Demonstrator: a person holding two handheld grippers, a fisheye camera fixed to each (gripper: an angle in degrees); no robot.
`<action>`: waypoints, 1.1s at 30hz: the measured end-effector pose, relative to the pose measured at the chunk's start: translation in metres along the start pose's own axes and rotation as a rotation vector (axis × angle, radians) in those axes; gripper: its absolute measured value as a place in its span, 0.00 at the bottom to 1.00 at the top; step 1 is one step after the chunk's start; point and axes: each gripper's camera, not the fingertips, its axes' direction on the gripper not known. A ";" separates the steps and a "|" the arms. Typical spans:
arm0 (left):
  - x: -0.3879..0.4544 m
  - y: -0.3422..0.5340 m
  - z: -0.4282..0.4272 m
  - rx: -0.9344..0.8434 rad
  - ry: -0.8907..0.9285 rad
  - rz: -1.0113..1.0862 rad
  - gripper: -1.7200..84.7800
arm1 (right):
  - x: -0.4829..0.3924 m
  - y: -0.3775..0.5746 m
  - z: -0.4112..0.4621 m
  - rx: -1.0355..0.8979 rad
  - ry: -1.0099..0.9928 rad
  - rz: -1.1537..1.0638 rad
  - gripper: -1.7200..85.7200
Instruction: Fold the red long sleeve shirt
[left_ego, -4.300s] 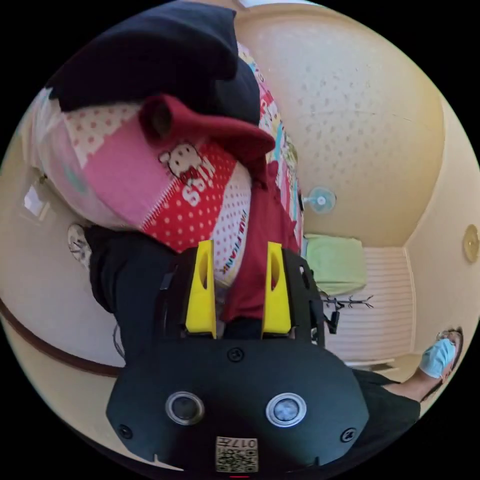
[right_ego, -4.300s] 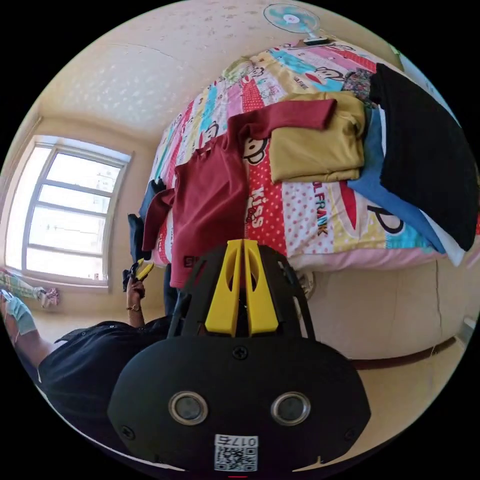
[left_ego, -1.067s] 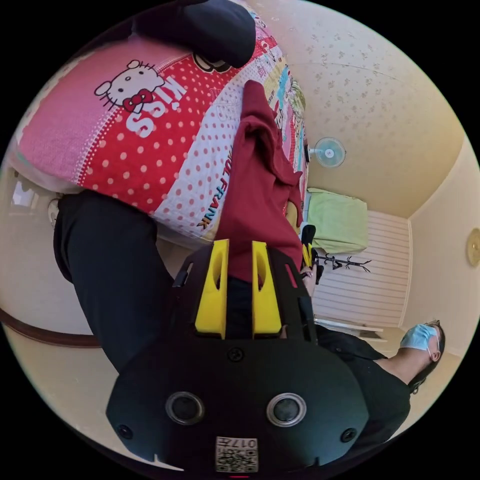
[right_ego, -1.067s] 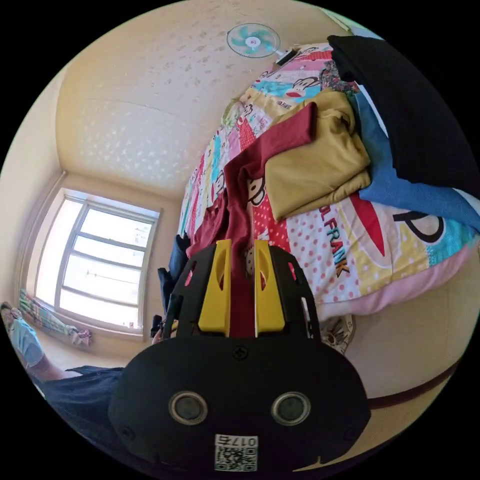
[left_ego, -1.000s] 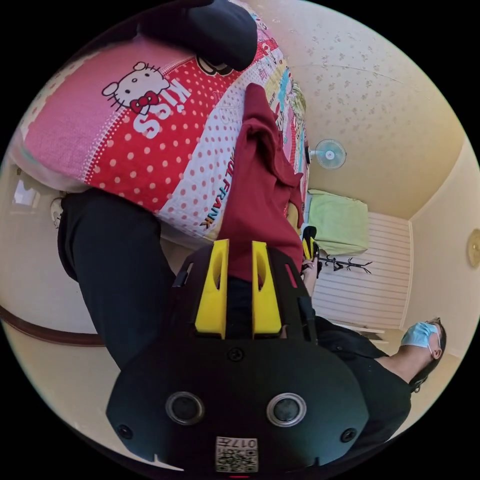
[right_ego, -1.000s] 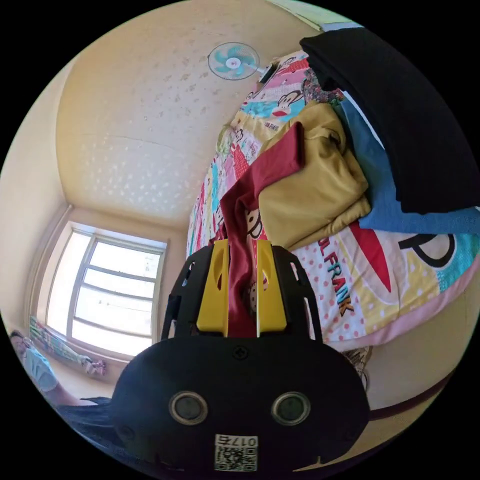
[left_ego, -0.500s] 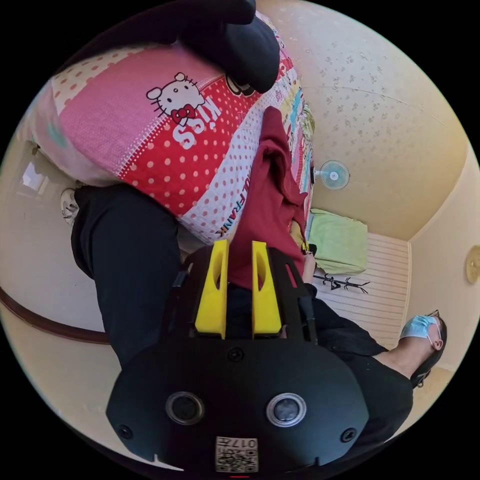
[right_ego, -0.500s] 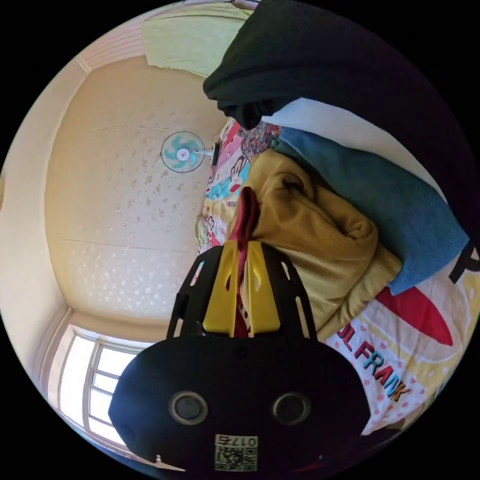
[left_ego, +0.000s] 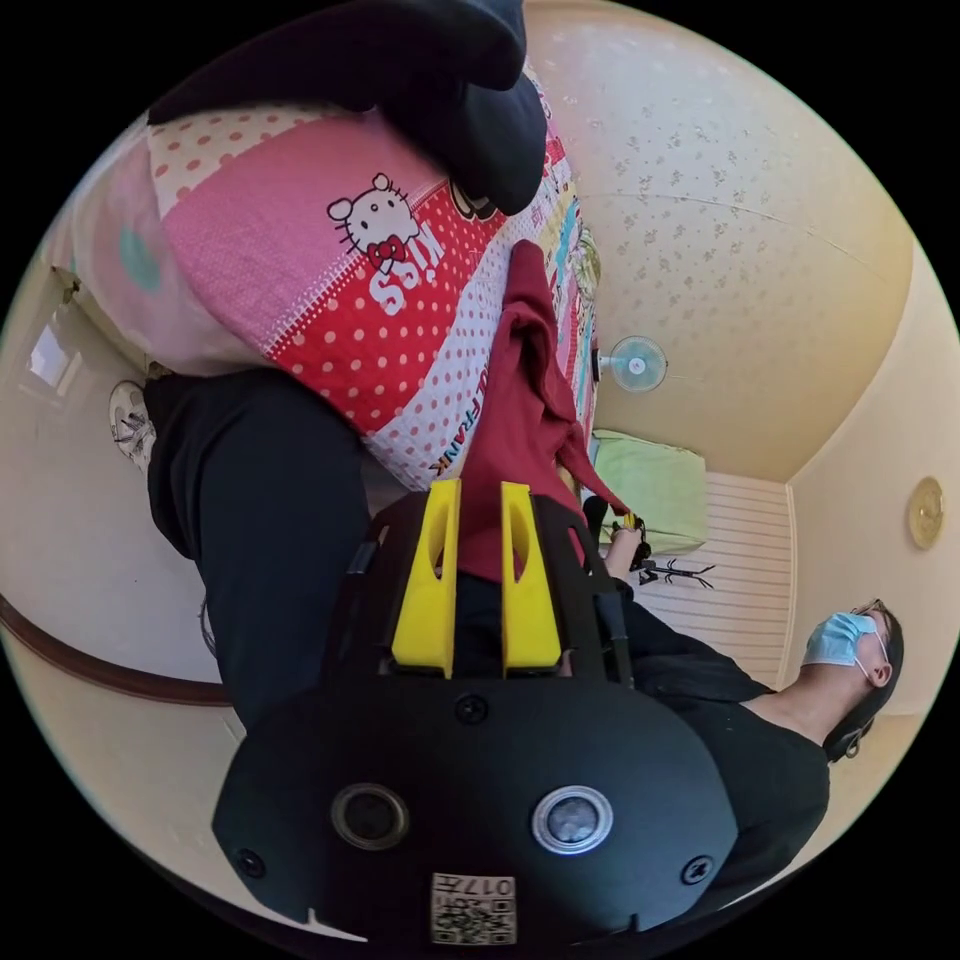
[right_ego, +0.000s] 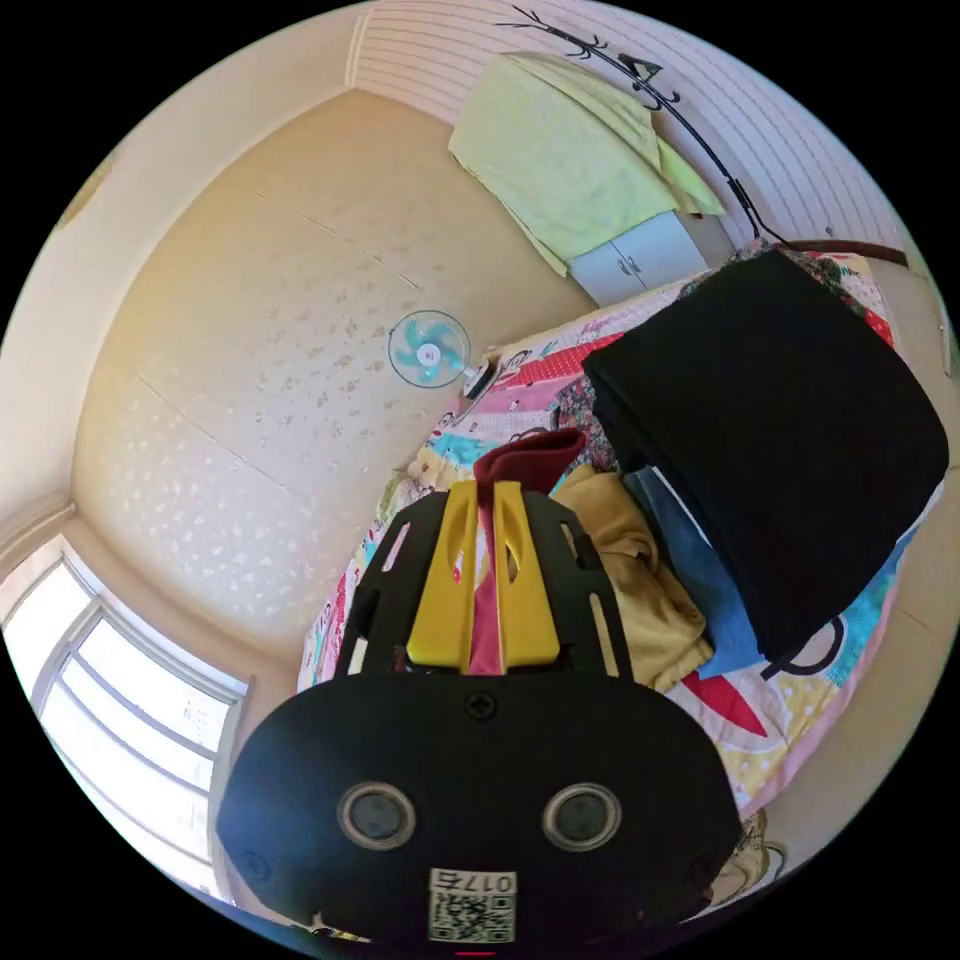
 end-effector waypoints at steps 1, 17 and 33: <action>0.001 0.002 -0.001 0.000 0.001 0.003 0.10 | -0.033 0.000 0.002 -0.003 -0.045 -0.029 0.06; 0.032 0.036 0.035 -0.074 0.086 0.105 0.13 | -0.407 0.468 0.227 -1.147 -0.599 -0.711 0.08; -0.006 0.045 0.229 -0.690 -0.173 0.250 0.19 | -0.080 0.291 0.059 -1.184 -0.168 -0.403 0.17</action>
